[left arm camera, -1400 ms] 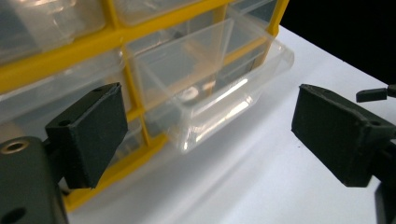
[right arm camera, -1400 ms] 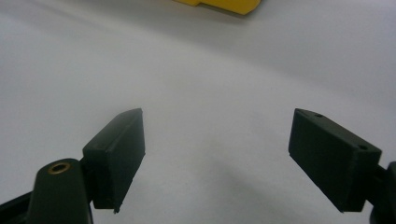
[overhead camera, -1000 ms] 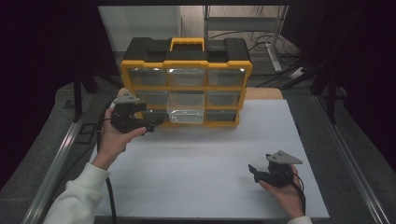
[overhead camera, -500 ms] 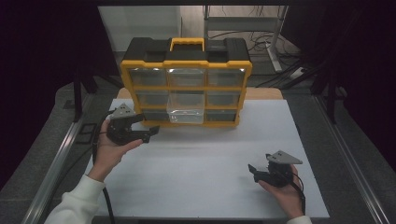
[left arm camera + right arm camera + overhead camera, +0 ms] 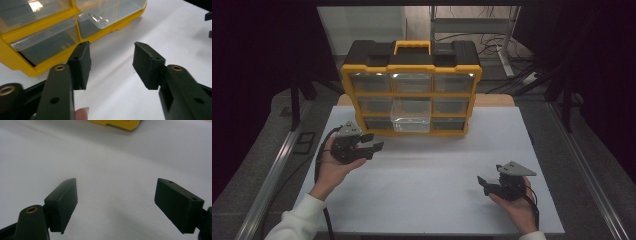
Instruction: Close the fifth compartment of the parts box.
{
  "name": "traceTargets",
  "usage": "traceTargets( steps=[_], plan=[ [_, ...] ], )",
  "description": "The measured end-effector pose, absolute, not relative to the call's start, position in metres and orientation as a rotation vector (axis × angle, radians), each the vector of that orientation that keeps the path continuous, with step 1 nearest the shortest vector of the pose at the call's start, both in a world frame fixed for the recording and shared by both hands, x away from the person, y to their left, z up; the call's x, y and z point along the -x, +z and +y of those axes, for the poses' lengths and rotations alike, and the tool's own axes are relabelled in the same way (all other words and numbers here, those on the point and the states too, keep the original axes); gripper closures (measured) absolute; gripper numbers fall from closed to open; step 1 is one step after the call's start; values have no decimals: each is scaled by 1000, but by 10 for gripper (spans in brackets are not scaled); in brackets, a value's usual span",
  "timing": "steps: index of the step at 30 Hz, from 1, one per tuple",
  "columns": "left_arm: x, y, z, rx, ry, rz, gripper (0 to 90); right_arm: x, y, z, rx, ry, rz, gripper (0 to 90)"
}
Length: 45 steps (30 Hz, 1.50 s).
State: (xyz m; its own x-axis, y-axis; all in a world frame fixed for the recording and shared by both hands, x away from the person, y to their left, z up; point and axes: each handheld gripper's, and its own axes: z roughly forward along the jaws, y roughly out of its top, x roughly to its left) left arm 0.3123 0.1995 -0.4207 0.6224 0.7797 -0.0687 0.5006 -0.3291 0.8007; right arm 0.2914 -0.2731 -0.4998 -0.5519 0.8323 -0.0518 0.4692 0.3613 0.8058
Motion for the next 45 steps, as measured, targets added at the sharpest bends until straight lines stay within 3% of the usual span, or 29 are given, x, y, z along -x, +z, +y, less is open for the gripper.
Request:
traceTargets(
  steps=[3,6,13,45],
  plan=[
    [-313,-423,197,-2012,398,994,603,-291,-500,-273,-1133,1067,2169,193],
    [-314,-425,193,-2030,370,966,748,-291,-499,-273,-1128,1068,2169,193],
    [-319,-428,183,-2056,343,916,894,-291,-499,-274,-1131,1066,2170,193],
    [-368,-421,130,-2067,310,895,895,-292,-500,-274,-1128,1058,2173,195]
  ],
)
